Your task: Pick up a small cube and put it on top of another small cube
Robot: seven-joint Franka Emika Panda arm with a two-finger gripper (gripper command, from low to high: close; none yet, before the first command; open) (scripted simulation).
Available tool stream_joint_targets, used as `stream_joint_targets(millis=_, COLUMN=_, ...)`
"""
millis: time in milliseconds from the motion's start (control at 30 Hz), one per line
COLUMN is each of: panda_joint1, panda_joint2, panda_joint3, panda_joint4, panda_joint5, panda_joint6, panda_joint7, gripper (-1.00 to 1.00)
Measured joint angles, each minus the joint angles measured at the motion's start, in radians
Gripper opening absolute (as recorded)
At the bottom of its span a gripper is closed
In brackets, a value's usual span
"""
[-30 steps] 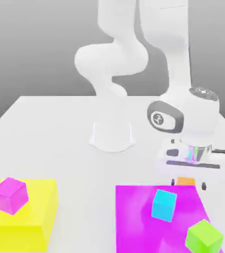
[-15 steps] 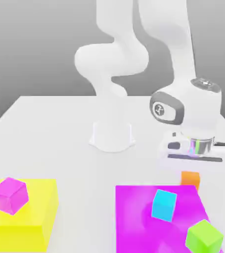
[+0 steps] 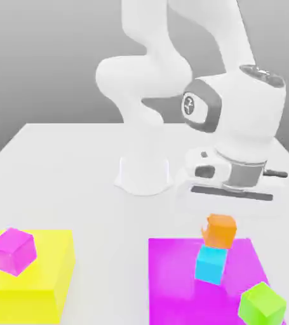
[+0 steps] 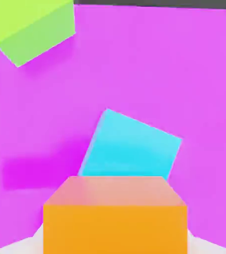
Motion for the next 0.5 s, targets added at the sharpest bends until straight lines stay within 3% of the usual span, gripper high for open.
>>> stream_joint_targets(millis=267, panda_joint1=-0.426, panda_joint2=-0.005, panda_joint3=-0.215, panda_joint4=0.181, panda_joint5=0.159, panda_joint6=-0.158, panda_joint7=0.089, gripper=-1.00)
stream_joint_targets(millis=367, panda_joint1=-0.522, panda_joint2=0.077, panda_joint3=-0.192, panda_joint4=0.185, panda_joint5=0.182, panda_joint6=-0.076, panda_joint7=0.105, gripper=-1.00)
stream_joint_targets(millis=400, panda_joint1=-0.493, panda_joint2=0.097, panda_joint3=-0.179, panda_joint4=0.180, panda_joint5=0.183, panda_joint6=-0.051, panda_joint7=0.107, gripper=1.00)
stream_joint_targets(millis=500, panda_joint1=-0.494, panda_joint2=0.097, panda_joint3=-0.179, panda_joint4=0.180, panda_joint5=0.183, panda_joint6=-0.051, panda_joint7=0.107, gripper=1.00)
